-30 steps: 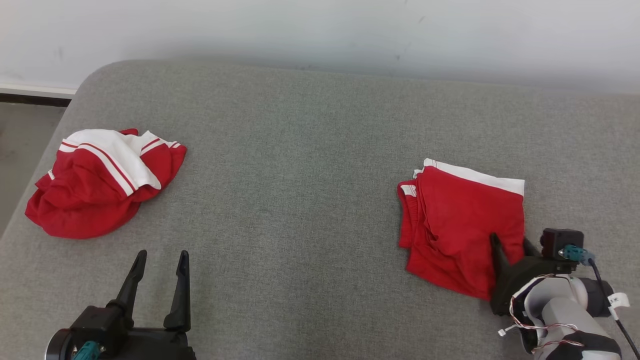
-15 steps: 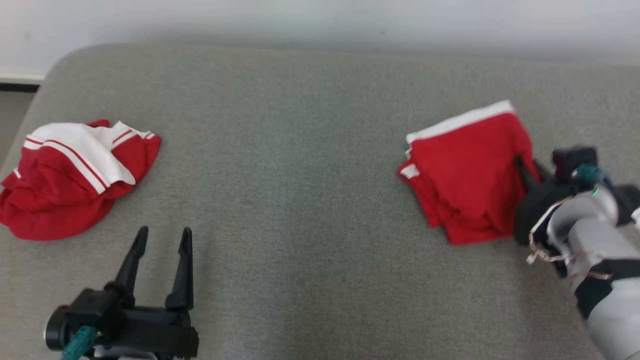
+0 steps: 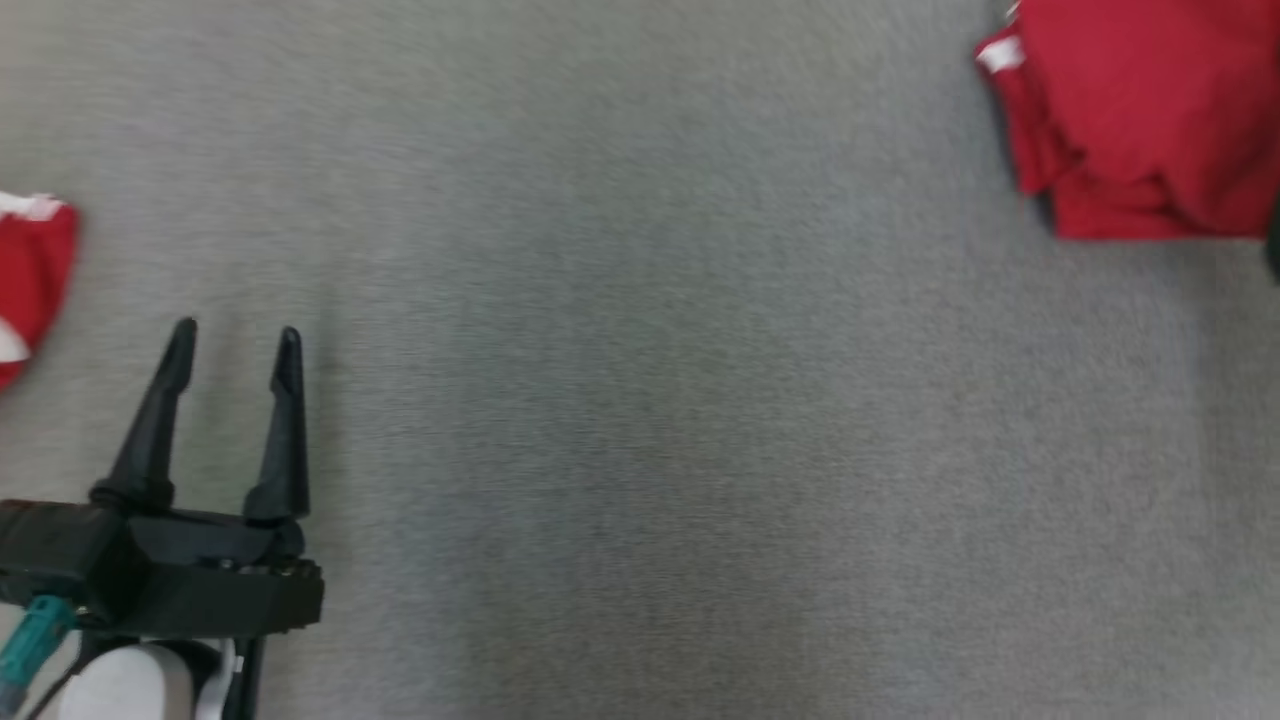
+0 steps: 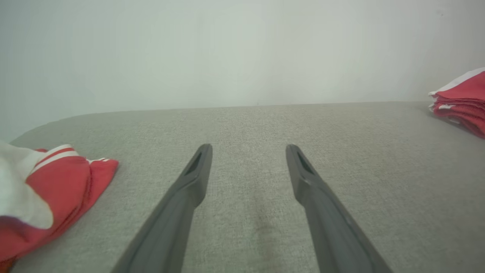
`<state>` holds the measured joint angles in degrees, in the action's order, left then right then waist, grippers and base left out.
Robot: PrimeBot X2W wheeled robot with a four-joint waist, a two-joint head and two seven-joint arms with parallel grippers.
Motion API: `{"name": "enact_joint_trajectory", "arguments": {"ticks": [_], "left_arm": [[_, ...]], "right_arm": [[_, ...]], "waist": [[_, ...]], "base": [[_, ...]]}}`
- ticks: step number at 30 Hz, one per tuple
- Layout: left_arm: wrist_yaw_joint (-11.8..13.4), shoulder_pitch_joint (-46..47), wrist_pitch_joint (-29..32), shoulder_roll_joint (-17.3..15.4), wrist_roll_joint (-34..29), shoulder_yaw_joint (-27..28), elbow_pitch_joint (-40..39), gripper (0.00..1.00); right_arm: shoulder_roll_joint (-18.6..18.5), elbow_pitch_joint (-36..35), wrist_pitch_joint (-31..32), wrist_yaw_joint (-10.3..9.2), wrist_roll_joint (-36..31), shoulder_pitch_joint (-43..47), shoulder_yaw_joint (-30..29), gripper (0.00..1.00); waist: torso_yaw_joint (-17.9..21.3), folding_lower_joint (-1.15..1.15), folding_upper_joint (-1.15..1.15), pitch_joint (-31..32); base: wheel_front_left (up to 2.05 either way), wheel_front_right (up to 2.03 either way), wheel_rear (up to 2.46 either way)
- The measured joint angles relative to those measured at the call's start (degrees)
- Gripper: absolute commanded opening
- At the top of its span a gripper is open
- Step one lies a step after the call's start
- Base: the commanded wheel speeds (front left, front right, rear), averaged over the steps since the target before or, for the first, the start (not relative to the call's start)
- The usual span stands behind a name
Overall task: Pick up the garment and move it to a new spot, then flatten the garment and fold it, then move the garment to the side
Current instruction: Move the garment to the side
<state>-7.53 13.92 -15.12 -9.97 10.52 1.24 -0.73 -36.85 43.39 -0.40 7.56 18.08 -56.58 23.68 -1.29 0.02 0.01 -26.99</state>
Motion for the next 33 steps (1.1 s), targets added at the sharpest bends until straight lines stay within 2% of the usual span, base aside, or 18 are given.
{"name": "enact_joint_trajectory", "arguments": {"ticks": [6, 13, 18, 24, 25, 26, 33], "left_arm": [[0.0, -0.08, 0.0, -1.82, -0.2, 1.14, -3.35, 1.0], [0.0, -1.13, 0.0, -2.13, -0.35, 1.7, -6.5, 1.0], [0.01, -1.16, -0.02, -2.56, -0.24, 1.68, -7.76, 1.0], [-0.03, -0.48, -0.05, -2.42, 0.01, 1.33, -8.1, 1.0], [-0.03, -0.42, -0.08, -2.3, 0.01, 1.36, -8.08, 1.0], [-0.03, -0.3, -0.08, -2.14, 0.01, 1.31, -8.03, 1.0], [-0.03, -0.25, -0.08, -1.18, 0.01, 1.55, -6.19, 1.0]], "right_arm": [[-5.37, -5.04, 3.44, 0.0, 0.48, -1.45, -1.6, 0.0], [-8.61, -9.8, 7.66, 0.0, -0.44, -3.64, -3.43, 0.0], [-9.61, -12.15, 10.15, 0.0, -1.03, -4.89, -4.14, 0.0], [-10.03, -11.67, 10.96, 0.0, -4.21, -6.06, -4.24, 0.0], [-9.98, -11.38, 10.89, 0.0, -4.91, -6.27, -4.6, 0.18], [-9.99, -10.83, 10.96, 0.0, -5.71, -6.54, -5.04, 1.0], [-8.09, -10.31, 7.31, 0.0, -10.4, -6.56, -7.02, 1.0]], "waist": [[4.66, 0.0, 0.0, -4.37], [8.41, -0.01, 0.0, -8.27], [9.31, -0.02, -0.01, -10.44], [8.6, -0.02, -0.02, -11.88], [8.38, -0.02, -0.01, -11.93], [8.2, -0.02, -0.01, -11.94], [7.73, -0.01, -0.01, -10.02]], "base": [[0.0, 0.0, 0.0], [0.0, 0.0, 0.0], [0.0, 0.0, 0.0], [0.0, 0.0, 0.0], [0.0, 0.0, 0.0], [0.0, 0.0, 0.0], [0.0, 0.0, 0.0]]}}
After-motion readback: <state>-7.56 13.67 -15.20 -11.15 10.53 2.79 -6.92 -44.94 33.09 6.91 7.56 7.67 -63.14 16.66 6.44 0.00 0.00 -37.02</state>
